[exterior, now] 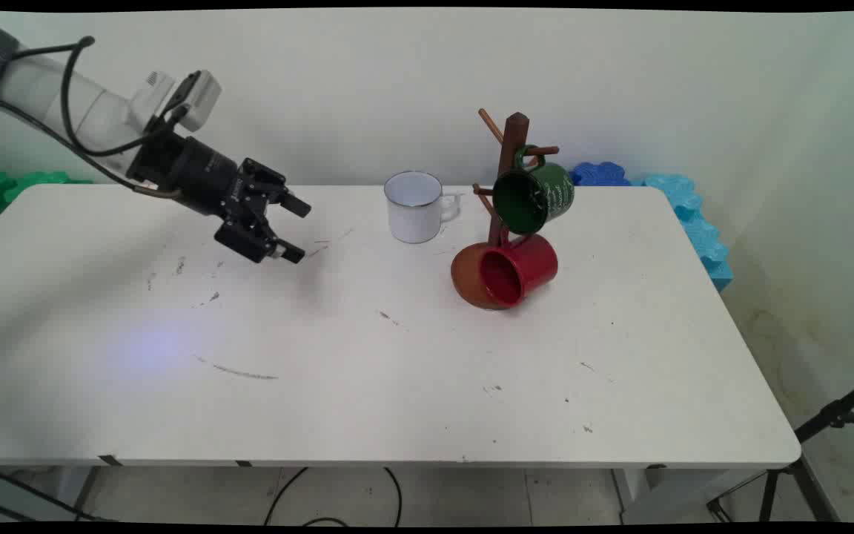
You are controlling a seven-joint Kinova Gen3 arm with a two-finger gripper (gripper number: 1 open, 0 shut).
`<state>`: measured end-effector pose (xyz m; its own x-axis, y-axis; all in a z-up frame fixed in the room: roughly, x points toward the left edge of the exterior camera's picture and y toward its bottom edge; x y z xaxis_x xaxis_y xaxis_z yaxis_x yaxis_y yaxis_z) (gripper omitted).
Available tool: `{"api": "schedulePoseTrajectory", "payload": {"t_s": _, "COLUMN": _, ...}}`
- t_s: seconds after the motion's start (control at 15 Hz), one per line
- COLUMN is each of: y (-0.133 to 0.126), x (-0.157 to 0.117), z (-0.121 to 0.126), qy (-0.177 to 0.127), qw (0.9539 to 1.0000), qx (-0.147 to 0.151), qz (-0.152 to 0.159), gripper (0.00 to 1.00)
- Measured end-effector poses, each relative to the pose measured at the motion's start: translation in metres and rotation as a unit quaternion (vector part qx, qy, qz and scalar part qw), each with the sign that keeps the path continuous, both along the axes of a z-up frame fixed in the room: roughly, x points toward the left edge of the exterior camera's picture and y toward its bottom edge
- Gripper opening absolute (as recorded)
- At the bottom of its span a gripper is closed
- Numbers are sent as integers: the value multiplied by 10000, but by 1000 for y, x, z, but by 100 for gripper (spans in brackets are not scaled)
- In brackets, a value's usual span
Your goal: Pick up the green mug from the rack
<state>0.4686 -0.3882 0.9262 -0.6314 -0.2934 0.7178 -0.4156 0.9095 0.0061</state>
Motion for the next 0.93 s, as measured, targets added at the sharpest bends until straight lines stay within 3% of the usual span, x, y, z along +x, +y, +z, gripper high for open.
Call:
{"api": "schedulePoseTrajectory", "payload": {"t_s": 0.4, "y": -12, "x": -51, "z": 12, "qy": 493, "qw": 9978, "qx": 75, "qz": 427, "gripper": 100}}
{"api": "schedulePoseTrajectory", "payload": {"t_s": 0.53, "y": -20, "x": -80, "z": 20, "qy": 683, "qw": 9955, "qx": 147, "qz": 643, "gripper": 100}}
{"api": "schedulePoseTrajectory", "payload": {"t_s": 0.93, "y": -36, "x": -164, "z": 31, "qy": 825, "qw": 9909, "qx": 354, "qz": 1006, "gripper": 100}}
